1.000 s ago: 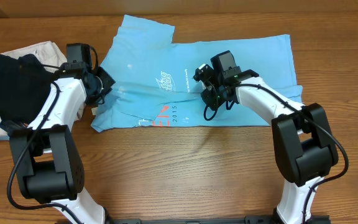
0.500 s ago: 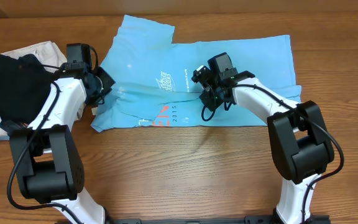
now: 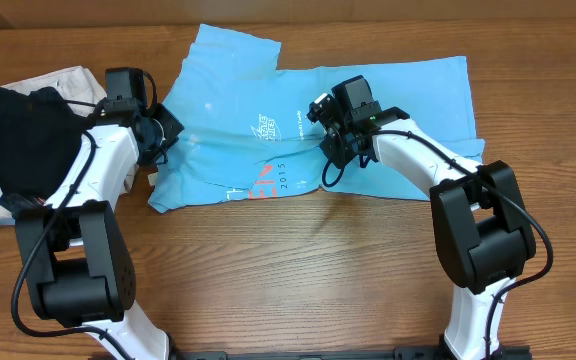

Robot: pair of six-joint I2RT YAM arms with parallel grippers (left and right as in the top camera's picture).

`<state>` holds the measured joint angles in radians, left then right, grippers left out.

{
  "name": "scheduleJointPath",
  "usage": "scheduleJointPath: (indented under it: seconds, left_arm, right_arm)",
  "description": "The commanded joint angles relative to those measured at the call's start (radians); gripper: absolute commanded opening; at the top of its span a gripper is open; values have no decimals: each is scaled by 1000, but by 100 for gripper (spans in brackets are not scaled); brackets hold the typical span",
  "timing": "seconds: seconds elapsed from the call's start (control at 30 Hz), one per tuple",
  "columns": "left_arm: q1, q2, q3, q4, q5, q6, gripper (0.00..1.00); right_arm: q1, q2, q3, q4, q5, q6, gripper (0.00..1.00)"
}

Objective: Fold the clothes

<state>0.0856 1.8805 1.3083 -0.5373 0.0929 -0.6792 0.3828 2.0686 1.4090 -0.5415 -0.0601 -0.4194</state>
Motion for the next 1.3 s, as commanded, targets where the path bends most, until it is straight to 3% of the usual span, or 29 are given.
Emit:
scheduleJointPath:
  seconds: [0.0,0.37,0.6,0.93,1.1,1.17,1.27]
  left_arm:
    - [6,-9,16,8,-17,-10,4]
    - [6,-9,16,75,-14,-10,4]
    - [6,-9,16,79,-14,-9,4]
    - [7,-9,16,87,-31,-9,4]
    - [6,-9,16,121,-45,-9,10]
    - [8,-9,17,144,-67,13,16]
    - [18,-13,37,141,-56,44,20]
  right_arm:
    - [-2,8,27,-14,14,3,8]
    - [-2,8,27,-69,14,3,9]
    - [-2,8,27,2,14,3,4]
    - [-10,8,27,123,30,5,7]
    - [-39,7,27,116,203,146,8]
    - [-61,-16,27,44,326,297,8]
    - [-108,-67,27,-50,355,465,8]
